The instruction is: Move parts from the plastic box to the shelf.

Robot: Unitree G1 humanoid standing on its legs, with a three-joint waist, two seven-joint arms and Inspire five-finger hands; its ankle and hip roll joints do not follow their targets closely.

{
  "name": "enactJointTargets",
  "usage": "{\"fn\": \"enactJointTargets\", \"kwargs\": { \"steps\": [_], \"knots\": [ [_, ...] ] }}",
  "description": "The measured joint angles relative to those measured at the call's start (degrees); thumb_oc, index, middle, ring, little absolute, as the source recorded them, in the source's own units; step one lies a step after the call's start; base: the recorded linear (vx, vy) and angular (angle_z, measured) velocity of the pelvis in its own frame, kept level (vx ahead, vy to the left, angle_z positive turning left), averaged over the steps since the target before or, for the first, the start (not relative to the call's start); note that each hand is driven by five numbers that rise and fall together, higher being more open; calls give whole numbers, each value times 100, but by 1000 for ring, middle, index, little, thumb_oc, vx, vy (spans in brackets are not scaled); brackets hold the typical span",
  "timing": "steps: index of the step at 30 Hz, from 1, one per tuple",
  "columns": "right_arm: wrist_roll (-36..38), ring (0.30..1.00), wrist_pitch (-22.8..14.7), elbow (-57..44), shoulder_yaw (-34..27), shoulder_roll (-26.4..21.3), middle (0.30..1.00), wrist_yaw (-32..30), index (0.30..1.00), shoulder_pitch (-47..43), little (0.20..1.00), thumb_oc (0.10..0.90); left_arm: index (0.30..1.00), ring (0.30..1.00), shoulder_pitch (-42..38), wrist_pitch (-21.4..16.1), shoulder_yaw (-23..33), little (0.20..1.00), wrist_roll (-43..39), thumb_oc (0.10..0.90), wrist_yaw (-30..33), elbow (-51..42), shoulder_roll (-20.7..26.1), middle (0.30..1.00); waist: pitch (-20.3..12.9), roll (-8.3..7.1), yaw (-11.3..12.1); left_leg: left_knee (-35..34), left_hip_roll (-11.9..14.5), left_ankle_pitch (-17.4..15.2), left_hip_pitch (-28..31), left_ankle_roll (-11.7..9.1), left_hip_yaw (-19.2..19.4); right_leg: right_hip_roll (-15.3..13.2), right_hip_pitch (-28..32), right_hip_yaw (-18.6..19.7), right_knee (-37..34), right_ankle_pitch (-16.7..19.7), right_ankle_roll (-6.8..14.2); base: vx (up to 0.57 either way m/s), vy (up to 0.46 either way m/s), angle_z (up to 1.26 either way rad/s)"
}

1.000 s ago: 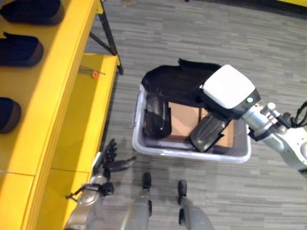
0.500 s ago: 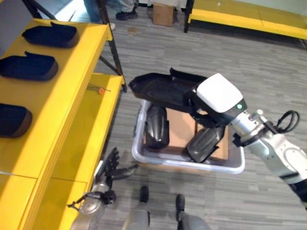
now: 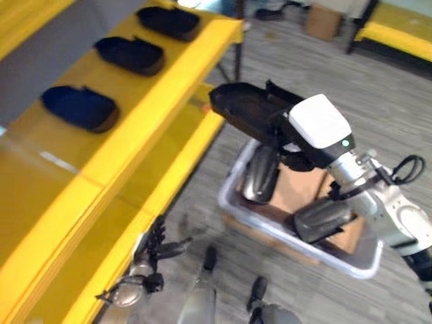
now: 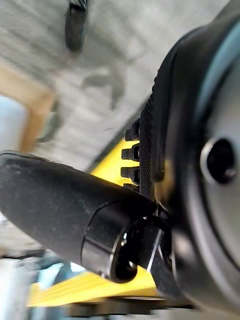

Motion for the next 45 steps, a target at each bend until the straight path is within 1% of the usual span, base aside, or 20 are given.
{"fn": "enactJointTargets", "kwargs": {
  "steps": [1, 2, 3, 4, 5, 6, 7, 10, 12, 15, 17, 20, 21, 24, 28, 30, 34, 36, 37, 45],
  "knots": [
    [3, 300, 46, -13, -158, -13, 300, -41, 300, 285, 300, 400, 1000, 1000, 28, 5, -1, 1000, 0, 900, -4, 7, -180, 1000, -44, 83, -231, 163, 0, 60, 453, -20, 172, -204, 197, -122, 56, -13, 30, 107, 70, 121],
    [9, 300, 81, -18, -209, -37, 300, -50, 300, 421, 300, 400, 1000, 1000, 86, 4, -28, 1000, 5, 900, -10, 4, -287, 1000, -121, 211, -327, -174, 7, 344, 752, -97, 115, -225, 245, -165, 162, -17, 36, 74, 103, 128],
    [9, 300, 89, -29, -339, -20, 300, -99, 300, 599, 300, 400, 1000, 1000, 50, 4, -93, 1000, 5, 900, -15, -26, -327, 1000, -160, 278, -452, -473, -22, 381, 926, -137, 38, -241, 311, -186, 255, -13, 42, 75, 78, 84],
    [11, 300, 125, -25, -421, 22, 300, -141, 300, 714, 300, 400, 1000, 1000, -4, 1, -142, 1000, 7, 900, -17, -63, -329, 1000, -168, 294, -509, -638, -30, 413, 1035, -100, 1, -281, 274, -174, 470, -44, 81, 99, 128, 64],
    [10, 300, 151, -25, -448, 56, 300, -145, 300, 757, 300, 400, 1000, 1000, -103, -23, -168, 1000, 15, 900, -18, -81, -351, 1000, -190, 350, -524, -872, 9, 409, 1191, -88, 1, -303, 47, -160, 796, -225, 211, 10, 163, 40],
    [12, 300, 128, -103, -537, 133, 300, -145, 300, 847, 300, 400, 1000, 1000, -126, -33, -150, 1000, 26, 900, -18, -81, -321, 1000, -250, 266, -545, -1057, -15, 403, 1262, -82, 4, -194, 108, -54, 308, -235, 277, 62, 143, 30],
    [11, 300, 81, -170, -658, 376, 300, -148, 300, 888, 300, 400, 1000, 1000, -114, -25, -46, 1000, 37, 900, -5, -25, -302, 1000, -425, 18, -522, -1213, -203, 348, 1271, -140, 18, -156, 131, 73, -231, 318, 359, 46, 132, 15],
    [15, 300, 91, -172, -680, 557, 300, -181, 300, 841, 300, 400, 1000, 1000, -80, -14, -10, 1000, 50, 900, -26, -70, -299, 1000, -439, -4, -423, -1300, -224, 345, 1323, -144, 23, -142, 242, 192, -451, 558, 402, 8, 97, 4],
    [15, 300, 115, -172, -680, 663, 300, -182, 300, 721, 300, 400, 1000, 1000, 4, -16, 6, 1000, 54, 900, -20, -83, -300, 1000, -441, -8, -382, -1059, -254, 286, 1204, -142, 53, -156, 274, 165, -534, 744, 373, -36, 119, 3],
    [16, 300, 120, -175, -680, 677, 300, -194, 300, 654, 300, 400, 1000, 1000, 153, -15, 24, 1000, 57, 900, -19, -92, -308, 1000, -515, 61, -348, -1312, -221, 225, 1328, -74, 45, -100, 272, 162, -533, 742, 383, -5, 77, 1],
    [13, 300, 137, -175, -677, 697, 300, -194, 300, 637, 300, 400, 1000, 1000, 172, -12, 48, 1000, 56, 900, -5, -91, -312, 1000, -526, 18, -265, -1450, -234, 228, 1324, -72, 31, -109, 206, 171, -533, 739, 397, -1, 71, 2],
    [13, 300, 125, -176, -605, 802, 300, -194, 300, 636, 300, 400, 1000, 1000, 317, -12, 124, 1000, 57, 900, -1, -94, -304, 1000, -608, -112, -144, -1450, -276, 255, 1319, -57, 36, -151, 189, 225, -536, 728, 439, 11, 52, -5],
    [12, 300, 124, -176, -574, 819, 300, -194, 300, 636, 300, 400, 1000, 1000, 372, -12, 177, 1000, 58, 900, -1, -94, -304, 1000, -647, -177, -125, -1450, -285, 258, 1309, -61, 33, -163, 186, 229, -536, 725, 508, 18, 46, 3],
    [12, 300, 119, -176, -563, 915, 300, -194, 300, 630, 300, 400, 1000, 1000, 508, -12, 256, 1000, 59, 900, -1, -94, -304, 1000, -734, -318, -109, -1450, -283, 300, 1293, -56, 11, -160, 188, 220, -537, 730, 534, 18, 50, 5],
    [12, 300, 116, -175, -488, 981, 300, -194, 300, 589, 300, 400, 1000, 1000, 546, 2, 266, 1000, 60, 900, -1, -94, -300, 1000, -820, -448, -56, -1444, -294, 324, 1221, -22, -11, -178, 166, 197, -539, 752, 565, 11, 53, 4],
    [12, 300, 113, -170, -227, 983, 300, -193, 300, 419, 300, 400, 1000, 1000, 539, 4, 264, 1000, 61, 900, -3, -94, -296, 1000, -857, -506, -7, -1439, -311, 362, 1212, -45, -16, -191, 139, 200, -537, 788, 566, 15, 98, 1],
    [10, 300, 131, -163, -106, 1026, 300, -178, 300, 371, 300, 400, 1000, 1000, 542, 3, 281, 1000, 60, 900, 0, -94, -293, 1000, -875, -533, 100, -1426, -334, 362, 1131, -40, -101, -215, 151, 120, -536, 786, 571, 3, 53, 11],
    [10, 300, 143, -161, -103, 1043, 300, -175, 300, 328, 300, 400, 1000, 1000, 530, 4, 283, 1000, 58, 900, 2, -94, -293, 1000, -876, -535, 80, -1385, -337, 383, 1110, -34, -143, -220, 141, 72, -537, 788, 568, 3, 92, 21],
    [10, 300, 177, -131, -97, 1084, 300, -170, 300, 253, 300, 400, 1000, 1000, 522, 5, 286, 1000, 65, 900, 2, -88, -295, 1000, -879, -534, 174, -1341, -358, 375, 1023, -28, -266, -237, 156, -9, -536, 778, 566, 15, 71, 32],
    [3, 300, 289, 127, 43, 1245, 300, -169, 300, -158, 300, 400, 1000, 1000, 502, 5, 333, 1000, 102, 900, 55, -74, -290, 1000, -880, -529, 425, -1195, -514, 398, 800, 17, -670, -367, 231, -320, -535, 766, 550, 11, 78, 29]
  ]
}}
